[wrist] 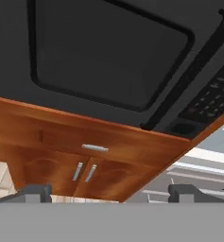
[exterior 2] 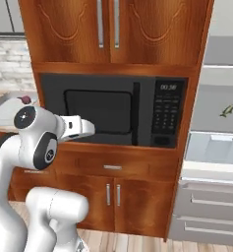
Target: Place one onion and one fish in each tupperware on the nearby counter, to pack two identical lunches.
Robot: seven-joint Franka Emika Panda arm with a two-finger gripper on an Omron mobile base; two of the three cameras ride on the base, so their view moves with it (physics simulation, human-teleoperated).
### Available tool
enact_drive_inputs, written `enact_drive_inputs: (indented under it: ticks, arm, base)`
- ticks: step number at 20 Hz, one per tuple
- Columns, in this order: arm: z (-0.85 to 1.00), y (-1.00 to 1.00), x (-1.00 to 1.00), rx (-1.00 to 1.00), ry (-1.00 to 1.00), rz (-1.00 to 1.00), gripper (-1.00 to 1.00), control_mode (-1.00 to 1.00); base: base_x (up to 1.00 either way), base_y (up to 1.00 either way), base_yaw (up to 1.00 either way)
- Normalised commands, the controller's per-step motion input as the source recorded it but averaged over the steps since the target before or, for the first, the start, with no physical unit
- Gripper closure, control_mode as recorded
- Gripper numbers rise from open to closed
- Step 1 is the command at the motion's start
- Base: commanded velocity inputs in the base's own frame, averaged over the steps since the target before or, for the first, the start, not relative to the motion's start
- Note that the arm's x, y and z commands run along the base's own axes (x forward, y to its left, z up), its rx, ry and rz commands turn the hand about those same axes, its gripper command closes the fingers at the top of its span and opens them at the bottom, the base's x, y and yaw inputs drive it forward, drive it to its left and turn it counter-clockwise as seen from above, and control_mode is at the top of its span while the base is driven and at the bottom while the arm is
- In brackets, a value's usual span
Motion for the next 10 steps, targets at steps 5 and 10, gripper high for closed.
enact_drive_inputs:
  ticks: [5,10]
  arm:
    - [0.00,0.00,0.00,0.00,0.00,0.00,-1.00,1.00]
    - [0.00,0.00,0.00,0.00,0.00,0.00,-1.00,1.00]
  base:
    - [0.01,-1.00,-0.12]
    - [0.00,-1.00,-0.01]
